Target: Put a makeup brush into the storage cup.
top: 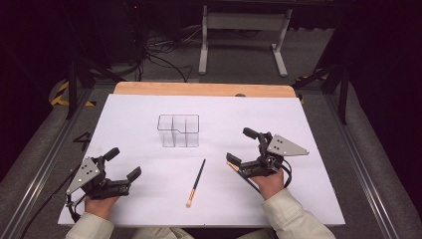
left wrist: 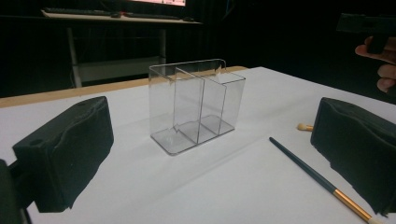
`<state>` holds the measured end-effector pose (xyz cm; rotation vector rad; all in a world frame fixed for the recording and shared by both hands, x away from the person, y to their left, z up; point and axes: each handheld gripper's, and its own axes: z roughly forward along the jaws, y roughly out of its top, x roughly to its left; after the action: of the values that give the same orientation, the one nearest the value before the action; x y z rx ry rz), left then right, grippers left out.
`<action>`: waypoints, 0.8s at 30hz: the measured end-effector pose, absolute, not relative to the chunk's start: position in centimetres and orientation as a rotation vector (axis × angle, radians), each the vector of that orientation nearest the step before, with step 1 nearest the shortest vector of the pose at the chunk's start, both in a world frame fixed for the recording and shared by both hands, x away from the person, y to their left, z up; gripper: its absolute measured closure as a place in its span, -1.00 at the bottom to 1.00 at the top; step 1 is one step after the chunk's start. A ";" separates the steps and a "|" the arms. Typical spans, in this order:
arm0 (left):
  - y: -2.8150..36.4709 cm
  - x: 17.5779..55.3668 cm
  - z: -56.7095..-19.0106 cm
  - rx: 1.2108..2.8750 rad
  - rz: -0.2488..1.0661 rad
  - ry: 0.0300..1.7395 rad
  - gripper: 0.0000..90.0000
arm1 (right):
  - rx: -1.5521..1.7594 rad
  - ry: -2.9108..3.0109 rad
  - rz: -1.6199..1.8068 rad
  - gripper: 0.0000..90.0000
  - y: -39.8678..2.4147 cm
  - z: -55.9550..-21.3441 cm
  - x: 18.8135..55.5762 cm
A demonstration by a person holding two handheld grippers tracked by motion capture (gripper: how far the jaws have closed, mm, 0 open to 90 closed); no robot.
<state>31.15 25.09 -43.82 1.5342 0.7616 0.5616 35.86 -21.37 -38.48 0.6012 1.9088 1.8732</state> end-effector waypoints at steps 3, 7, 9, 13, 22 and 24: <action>25.1 31.1 -43.8 1.535 0.561 0.761 -1.00 | 0.598 1.911 1.876 -1.00 -21.3 -38.4 35.9; 25.0 31.2 -43.8 1.532 0.532 0.754 -1.00 | 0.595 1.917 1.875 -1.00 -21.2 -38.1 36.0; 25.0 31.1 -43.8 1.532 0.523 0.747 -1.00 | 0.587 1.946 1.875 -1.00 -21.2 -37.8 36.3; 25.0 31.0 -43.8 1.557 0.532 0.757 -1.00 | 0.577 2.004 1.849 -1.00 -21.0 -37.1 36.8; 25.3 31.1 -43.7 1.599 0.532 0.791 -1.00 | 0.495 2.173 1.724 -1.00 -19.8 -35.0 37.6; 25.3 31.1 -43.7 1.602 0.533 0.791 -1.00 | 0.487 2.219 1.688 -1.00 -19.6 -34.7 37.9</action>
<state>31.08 25.33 -43.74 1.6024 0.7908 0.5326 37.90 -19.63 -34.73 0.4871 2.2193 1.6880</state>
